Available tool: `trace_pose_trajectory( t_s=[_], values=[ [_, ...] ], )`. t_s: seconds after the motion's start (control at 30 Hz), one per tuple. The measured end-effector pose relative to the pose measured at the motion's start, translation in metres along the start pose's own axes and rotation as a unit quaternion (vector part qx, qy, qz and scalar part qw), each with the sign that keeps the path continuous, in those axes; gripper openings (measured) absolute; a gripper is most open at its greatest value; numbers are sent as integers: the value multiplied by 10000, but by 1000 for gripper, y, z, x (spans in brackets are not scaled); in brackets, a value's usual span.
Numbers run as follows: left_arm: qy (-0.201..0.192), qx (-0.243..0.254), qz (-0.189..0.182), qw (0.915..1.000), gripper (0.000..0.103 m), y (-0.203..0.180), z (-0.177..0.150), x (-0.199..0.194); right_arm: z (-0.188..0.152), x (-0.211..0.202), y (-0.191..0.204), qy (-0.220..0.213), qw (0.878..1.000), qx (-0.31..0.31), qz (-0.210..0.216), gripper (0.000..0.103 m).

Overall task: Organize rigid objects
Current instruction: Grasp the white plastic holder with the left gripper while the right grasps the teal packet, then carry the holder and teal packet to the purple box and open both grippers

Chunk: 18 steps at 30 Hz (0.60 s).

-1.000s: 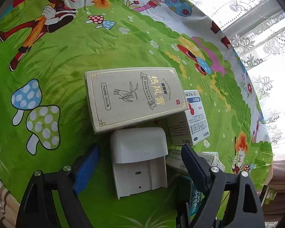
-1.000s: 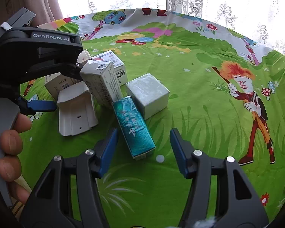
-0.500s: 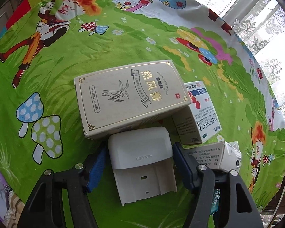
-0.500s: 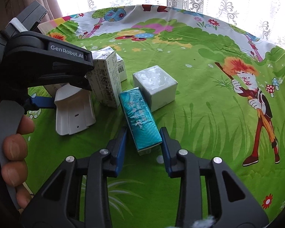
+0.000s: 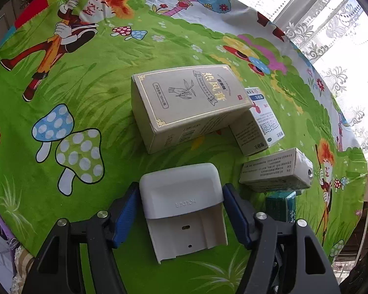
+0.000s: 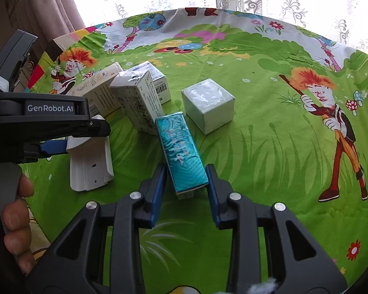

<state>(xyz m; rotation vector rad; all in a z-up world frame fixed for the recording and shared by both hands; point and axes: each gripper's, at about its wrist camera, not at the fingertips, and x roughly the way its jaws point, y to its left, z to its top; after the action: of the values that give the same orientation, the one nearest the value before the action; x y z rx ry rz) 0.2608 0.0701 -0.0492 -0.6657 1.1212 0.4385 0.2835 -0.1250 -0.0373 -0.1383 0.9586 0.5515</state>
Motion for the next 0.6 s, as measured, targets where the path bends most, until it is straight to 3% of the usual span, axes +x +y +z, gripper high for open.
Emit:
trace_pose_trajectory(
  t_s=[0.6],
  values=[
    [-337,-160,-562,9977,68,55,-30,-61,-14,-51,26,-227,9996,-152,24,36]
  ],
)
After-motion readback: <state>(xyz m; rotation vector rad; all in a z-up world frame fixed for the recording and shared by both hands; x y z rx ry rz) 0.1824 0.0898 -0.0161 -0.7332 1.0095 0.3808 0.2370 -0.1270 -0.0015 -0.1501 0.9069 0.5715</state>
